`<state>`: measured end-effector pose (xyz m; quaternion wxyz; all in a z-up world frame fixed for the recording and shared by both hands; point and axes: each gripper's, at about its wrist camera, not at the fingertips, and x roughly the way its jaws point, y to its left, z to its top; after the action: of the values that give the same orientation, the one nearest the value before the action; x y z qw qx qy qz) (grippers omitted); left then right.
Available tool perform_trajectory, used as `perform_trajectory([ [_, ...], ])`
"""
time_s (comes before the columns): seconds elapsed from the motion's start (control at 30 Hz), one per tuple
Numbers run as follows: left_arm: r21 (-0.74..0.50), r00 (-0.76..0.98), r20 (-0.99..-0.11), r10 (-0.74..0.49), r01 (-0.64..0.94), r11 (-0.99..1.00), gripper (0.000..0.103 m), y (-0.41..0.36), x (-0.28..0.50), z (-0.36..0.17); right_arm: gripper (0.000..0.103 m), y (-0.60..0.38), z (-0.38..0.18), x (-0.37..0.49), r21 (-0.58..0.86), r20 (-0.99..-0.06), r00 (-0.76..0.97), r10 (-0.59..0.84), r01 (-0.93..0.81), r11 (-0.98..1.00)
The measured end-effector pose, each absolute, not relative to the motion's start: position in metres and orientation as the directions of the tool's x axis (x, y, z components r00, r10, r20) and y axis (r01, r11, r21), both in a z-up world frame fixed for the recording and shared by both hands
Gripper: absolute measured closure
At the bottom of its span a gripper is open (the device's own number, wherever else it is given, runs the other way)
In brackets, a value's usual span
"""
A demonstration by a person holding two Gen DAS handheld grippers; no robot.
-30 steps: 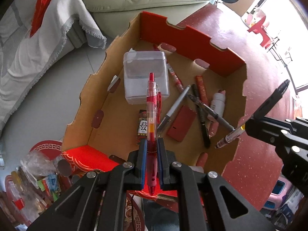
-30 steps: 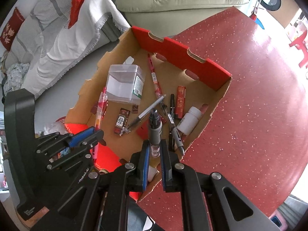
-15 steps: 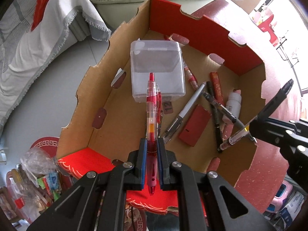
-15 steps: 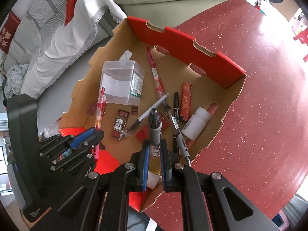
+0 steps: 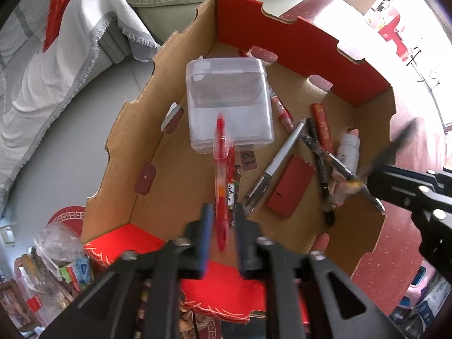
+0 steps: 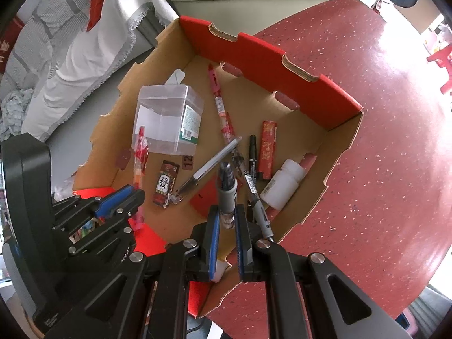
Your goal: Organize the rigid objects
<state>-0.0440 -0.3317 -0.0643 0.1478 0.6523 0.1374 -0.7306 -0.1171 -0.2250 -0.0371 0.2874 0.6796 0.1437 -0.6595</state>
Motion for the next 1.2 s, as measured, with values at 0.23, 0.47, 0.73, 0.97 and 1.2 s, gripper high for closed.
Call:
perform_trajectory([
  [0.23, -0.050, -0.153, -0.988, -0.014, 0.404, -0.914, 0.003, -0.332, -0.046, -0.054, 0.006, -0.222, -0.029, -0.119, 0.162, -0.986, 0.055, -0.159, 0.575, -0.802],
  [0.47, -0.070, -0.228, -0.973, -0.020, 0.378, -0.923, 0.000, -0.328, -0.048, -0.033, 0.000, -0.213, -0.002, -0.116, 0.160, -0.979, -0.008, -0.203, 0.589, -0.792],
  [0.73, -0.103, -0.360, -0.932, -0.034, 0.356, -0.929, 0.000, -0.330, -0.040, 0.012, 0.000, -0.173, 0.033, -0.112, 0.219, -0.951, -0.080, -0.300, 0.512, -0.831],
  [0.97, 0.056, -0.225, -0.962, -0.153, 0.387, -0.920, 0.000, -0.333, -0.036, 0.006, 0.000, -0.163, 0.039, -0.108, 0.195, -0.955, -0.105, -0.277, 0.480, -0.855],
  [1.2, 0.092, -0.148, -0.974, -0.169, 0.427, -0.900, 0.000, -0.337, -0.025, -0.001, 0.000, -0.172, 0.034, -0.097, 0.141, -0.969, -0.102, -0.227, 0.528, -0.838],
])
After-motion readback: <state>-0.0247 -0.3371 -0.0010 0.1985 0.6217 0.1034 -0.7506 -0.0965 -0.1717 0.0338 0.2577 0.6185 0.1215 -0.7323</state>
